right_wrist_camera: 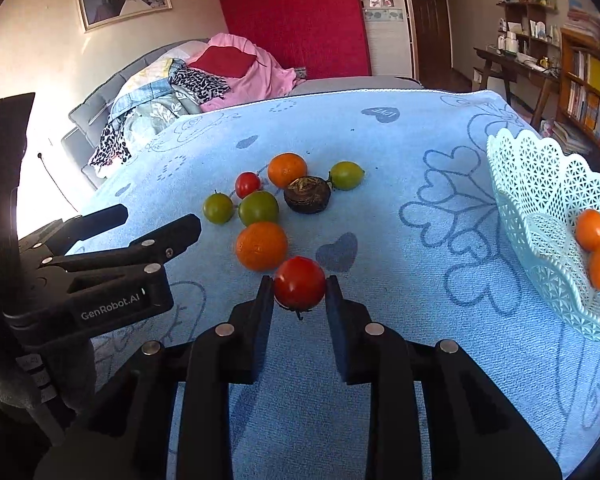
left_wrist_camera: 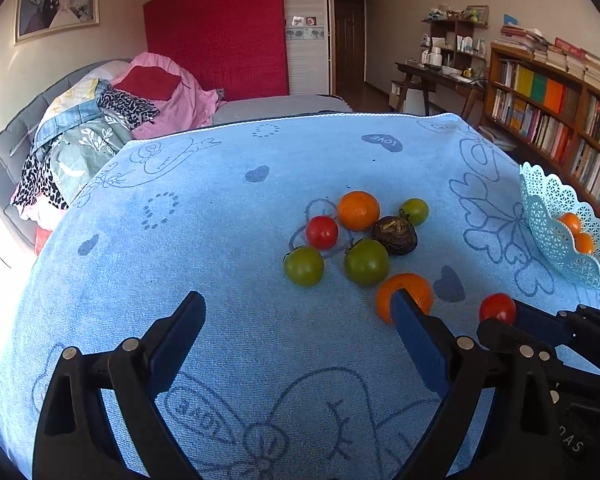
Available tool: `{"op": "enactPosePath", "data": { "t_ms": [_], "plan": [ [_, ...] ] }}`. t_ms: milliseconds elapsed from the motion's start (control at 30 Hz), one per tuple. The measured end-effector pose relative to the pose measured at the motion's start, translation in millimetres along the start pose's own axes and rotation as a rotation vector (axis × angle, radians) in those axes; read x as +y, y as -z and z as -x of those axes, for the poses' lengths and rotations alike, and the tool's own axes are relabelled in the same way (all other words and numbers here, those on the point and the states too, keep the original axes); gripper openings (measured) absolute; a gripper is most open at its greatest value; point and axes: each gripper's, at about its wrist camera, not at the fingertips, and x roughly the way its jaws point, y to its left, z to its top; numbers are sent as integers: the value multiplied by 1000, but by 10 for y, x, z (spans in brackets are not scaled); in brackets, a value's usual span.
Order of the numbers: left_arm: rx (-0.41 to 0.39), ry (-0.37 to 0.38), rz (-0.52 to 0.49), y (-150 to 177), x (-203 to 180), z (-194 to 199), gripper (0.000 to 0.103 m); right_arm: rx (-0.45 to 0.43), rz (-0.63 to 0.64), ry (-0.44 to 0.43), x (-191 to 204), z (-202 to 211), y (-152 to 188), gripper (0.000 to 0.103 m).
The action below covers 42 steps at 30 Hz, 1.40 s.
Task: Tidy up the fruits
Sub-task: 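Grasp the red tomato with the right tool while the left tool grasps an orange, then carry the tomato and orange to the basket and open the left tool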
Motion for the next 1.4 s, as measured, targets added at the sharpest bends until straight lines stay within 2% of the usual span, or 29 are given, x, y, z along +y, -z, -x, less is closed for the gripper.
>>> {"op": "enactPosePath", "data": {
  "t_ms": [333,367,400,533,633,700,767,1033,1400],
  "plan": [
    [31,45,-71,4,-379,-171,92,-65,-56,27,-213,274,-134,27],
    [36,51,-76,-2,-406,-189,90,-66,-58,26,-219,284,-141,27],
    [44,59,-80,-9,-431,-209,83,-67,-59,25,-223,289,-147,27],
    [77,89,-87,-25,-520,-299,70,-69,-62,23,-224,303,-159,27],
    [99,118,-86,-28,-578,-358,57,-76,-66,23,-236,333,-171,27],
    [114,140,-76,-24,-584,-393,44,-81,-70,24,-248,353,-172,27],
    [116,140,-70,-12,-577,-409,40,-85,-73,24,-261,376,-180,27],
    [96,152,-73,-2,-562,-310,39,-83,-72,21,-255,394,-179,27],
    [36,125,-60,-89,-522,-63,39,-96,-78,21,-263,432,-196,27]
  ]
}}
